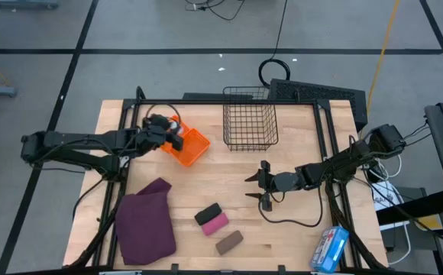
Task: Pick & Place Medicine items
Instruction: Put the white pill bottle into the top orange basket
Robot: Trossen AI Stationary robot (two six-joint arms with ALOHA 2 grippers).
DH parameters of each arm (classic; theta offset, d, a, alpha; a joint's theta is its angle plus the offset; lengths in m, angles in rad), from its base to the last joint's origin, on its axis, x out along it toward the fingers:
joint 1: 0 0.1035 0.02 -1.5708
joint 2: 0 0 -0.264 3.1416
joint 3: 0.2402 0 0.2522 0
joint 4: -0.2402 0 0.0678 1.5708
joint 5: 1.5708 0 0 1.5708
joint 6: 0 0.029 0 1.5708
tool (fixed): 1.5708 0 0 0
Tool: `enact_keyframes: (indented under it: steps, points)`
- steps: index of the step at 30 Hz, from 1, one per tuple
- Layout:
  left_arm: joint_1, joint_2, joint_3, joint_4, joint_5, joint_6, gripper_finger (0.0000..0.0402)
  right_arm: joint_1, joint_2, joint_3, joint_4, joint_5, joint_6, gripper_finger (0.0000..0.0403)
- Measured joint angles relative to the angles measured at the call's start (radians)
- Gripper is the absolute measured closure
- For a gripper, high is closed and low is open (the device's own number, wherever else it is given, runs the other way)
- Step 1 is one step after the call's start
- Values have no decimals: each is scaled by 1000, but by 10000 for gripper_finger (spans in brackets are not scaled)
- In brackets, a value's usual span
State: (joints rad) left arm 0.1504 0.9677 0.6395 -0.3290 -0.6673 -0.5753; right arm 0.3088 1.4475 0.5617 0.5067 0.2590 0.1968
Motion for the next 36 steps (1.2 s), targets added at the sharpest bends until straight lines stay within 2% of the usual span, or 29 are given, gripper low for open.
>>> enact_keyframes:
  steps: [5, 10, 24, 32, 36]
  points:
    - [89, -28, -135, 55, 21, -77, 268, -2, 0, 0, 11, 1, 0, 169]
    - [148, 4, -202, 121, 77, -111, 268, -2, 0, 0, 20, 1, 0, 170]
    - [185, 198, -214, 205, 84, -102, 268, -2, 0, 1, 20, 1, 0, 173]
    - [185, 251, -214, 230, 89, -139, 267, -2, 0, 1, 20, 1, 0, 175]
    - [184, 257, -214, 229, 88, -138, 208, -2, 0, 1, 20, 1, 0, 177]
